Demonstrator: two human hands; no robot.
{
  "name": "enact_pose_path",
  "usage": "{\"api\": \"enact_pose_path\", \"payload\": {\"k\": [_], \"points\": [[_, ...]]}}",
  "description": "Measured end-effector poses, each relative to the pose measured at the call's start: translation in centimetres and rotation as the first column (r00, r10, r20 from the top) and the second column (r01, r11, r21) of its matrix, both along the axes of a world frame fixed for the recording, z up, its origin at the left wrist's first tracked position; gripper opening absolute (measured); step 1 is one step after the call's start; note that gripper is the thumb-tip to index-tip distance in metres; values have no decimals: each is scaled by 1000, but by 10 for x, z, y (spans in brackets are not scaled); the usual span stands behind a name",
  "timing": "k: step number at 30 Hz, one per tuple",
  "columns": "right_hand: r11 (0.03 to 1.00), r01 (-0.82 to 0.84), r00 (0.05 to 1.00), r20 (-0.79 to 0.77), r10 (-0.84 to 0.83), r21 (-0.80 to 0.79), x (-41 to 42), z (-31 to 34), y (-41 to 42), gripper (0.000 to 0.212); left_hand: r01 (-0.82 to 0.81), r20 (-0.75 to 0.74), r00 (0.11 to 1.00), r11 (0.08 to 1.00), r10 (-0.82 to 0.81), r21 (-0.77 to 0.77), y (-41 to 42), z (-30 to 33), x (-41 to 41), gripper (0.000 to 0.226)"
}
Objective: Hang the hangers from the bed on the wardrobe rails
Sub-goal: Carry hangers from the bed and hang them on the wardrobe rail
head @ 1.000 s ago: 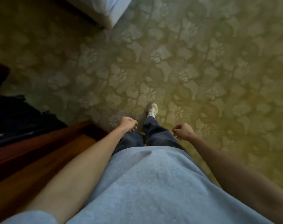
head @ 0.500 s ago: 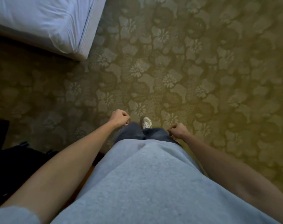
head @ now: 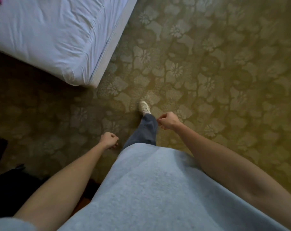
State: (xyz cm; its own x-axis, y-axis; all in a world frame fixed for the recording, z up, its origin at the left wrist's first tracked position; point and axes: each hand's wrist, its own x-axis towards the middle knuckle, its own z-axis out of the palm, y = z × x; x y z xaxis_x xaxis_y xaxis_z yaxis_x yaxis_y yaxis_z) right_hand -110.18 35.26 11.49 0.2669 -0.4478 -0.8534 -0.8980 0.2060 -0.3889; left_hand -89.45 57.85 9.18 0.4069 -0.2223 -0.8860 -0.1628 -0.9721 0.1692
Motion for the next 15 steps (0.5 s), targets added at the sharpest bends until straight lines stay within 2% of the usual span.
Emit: {"api": "enact_pose_path", "payload": {"k": [3, 6, 10, 15], "points": [[999, -5, 999, -32, 6, 35, 30, 10, -57, 16, -60, -24, 998, 998, 60, -12, -58, 2, 29, 23], [997, 78, 995, -59, -77, 13, 52, 19, -120, 17, -66, -60, 996, 996, 63, -62, -132, 4, 57, 22], [987, 155, 985, -68, -158, -46, 62, 29, -188, 20, 3, -87, 996, 992, -15, -128, -236, 12, 83, 23], [969, 246, 958, -143, -248, -30, 53, 24, -256, 18, 75, -141, 984, 971, -108, -226, -374, 22, 105, 19]]}}
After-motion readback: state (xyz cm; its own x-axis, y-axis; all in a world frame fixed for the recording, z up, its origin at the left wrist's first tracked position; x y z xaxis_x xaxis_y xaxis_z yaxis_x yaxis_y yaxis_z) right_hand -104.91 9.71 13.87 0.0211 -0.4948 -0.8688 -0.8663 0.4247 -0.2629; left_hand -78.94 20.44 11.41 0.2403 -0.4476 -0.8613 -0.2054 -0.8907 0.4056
